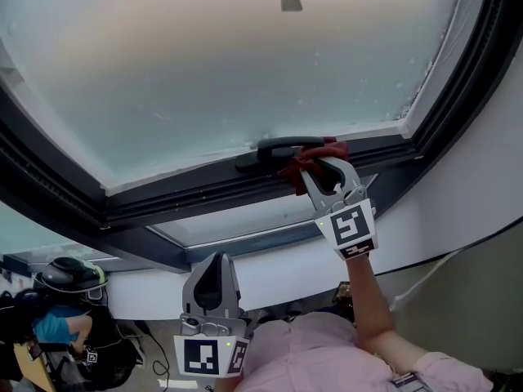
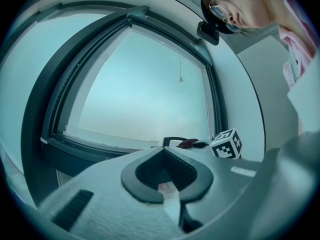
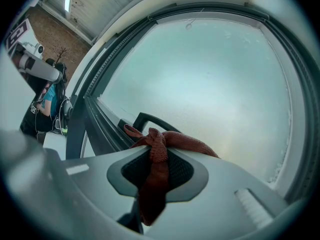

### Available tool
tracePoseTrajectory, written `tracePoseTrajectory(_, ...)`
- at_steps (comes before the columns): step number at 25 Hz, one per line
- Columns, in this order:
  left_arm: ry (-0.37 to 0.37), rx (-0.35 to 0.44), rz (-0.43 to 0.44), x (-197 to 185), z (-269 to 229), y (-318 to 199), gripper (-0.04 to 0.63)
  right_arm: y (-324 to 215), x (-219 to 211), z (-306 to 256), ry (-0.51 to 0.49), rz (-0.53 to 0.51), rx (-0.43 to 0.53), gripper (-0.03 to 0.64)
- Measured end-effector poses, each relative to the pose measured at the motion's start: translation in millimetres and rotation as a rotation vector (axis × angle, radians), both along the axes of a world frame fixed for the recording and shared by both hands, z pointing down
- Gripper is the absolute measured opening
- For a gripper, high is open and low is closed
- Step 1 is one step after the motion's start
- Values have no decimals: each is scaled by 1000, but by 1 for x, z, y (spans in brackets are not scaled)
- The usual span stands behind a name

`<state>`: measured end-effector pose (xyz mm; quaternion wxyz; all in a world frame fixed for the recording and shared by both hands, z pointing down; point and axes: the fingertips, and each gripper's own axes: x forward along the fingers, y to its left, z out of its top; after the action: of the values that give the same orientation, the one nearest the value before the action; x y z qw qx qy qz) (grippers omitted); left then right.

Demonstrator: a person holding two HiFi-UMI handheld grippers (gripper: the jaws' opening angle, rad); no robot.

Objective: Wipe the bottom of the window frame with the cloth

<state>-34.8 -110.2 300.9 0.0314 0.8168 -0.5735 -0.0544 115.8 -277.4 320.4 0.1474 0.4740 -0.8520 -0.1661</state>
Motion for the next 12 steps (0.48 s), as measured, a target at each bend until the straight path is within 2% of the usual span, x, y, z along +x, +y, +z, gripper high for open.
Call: tracePoseTrajectory(12,-6,1,4,6,-1,2,-6,-1,11,0,-3,10,-1,78)
